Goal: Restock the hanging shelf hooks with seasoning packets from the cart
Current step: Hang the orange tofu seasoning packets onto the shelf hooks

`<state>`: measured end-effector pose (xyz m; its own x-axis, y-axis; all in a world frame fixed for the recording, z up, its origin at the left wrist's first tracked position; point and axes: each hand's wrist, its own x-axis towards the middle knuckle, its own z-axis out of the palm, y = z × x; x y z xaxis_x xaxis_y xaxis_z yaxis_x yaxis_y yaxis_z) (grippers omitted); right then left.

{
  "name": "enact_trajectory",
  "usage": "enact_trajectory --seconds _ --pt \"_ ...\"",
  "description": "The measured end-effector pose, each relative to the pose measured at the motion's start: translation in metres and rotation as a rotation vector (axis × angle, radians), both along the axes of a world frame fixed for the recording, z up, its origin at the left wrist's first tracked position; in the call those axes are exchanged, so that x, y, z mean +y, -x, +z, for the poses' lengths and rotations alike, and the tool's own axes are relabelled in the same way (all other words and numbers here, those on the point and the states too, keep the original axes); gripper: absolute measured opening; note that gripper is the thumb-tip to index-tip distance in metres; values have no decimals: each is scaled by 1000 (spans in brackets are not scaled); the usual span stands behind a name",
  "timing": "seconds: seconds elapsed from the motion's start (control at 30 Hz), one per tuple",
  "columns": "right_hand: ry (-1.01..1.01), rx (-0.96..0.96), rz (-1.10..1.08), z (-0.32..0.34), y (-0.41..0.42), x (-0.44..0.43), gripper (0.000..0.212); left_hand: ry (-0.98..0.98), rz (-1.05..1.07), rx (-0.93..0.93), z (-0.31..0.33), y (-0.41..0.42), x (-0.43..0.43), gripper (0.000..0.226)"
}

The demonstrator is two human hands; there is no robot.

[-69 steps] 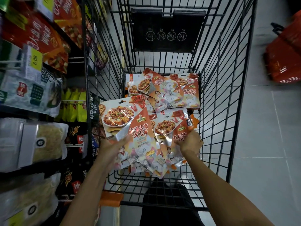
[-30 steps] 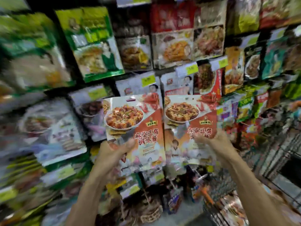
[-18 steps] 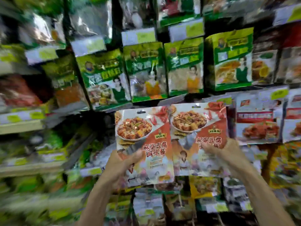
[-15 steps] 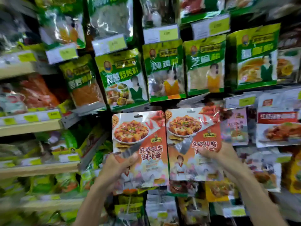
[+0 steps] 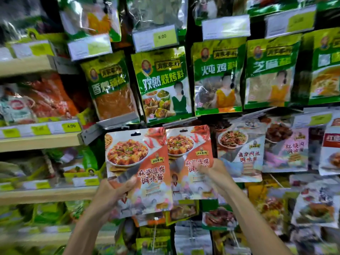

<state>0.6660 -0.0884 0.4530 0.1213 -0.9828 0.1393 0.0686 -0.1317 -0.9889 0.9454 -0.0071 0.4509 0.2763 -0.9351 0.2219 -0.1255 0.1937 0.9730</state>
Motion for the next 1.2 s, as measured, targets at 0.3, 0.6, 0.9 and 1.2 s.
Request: enact_trajectory --seconds 0.3,0.6,0.9,1.2 --pt "-33 9 -11 5 -2 -12 9 -29 -17 -7 -3 1 -6 59" --pt "-85 37 -25 -2 -1 -15 11 -69 -90 80 2 5 4 78" --pt "-117 76 -81 -2 -12 -51 32 -58 -104 47 -3 13 -6 67" --pt "-164 62 -212 -1 -32 -107 40 -56 -100 11 -16 17 -12 25"
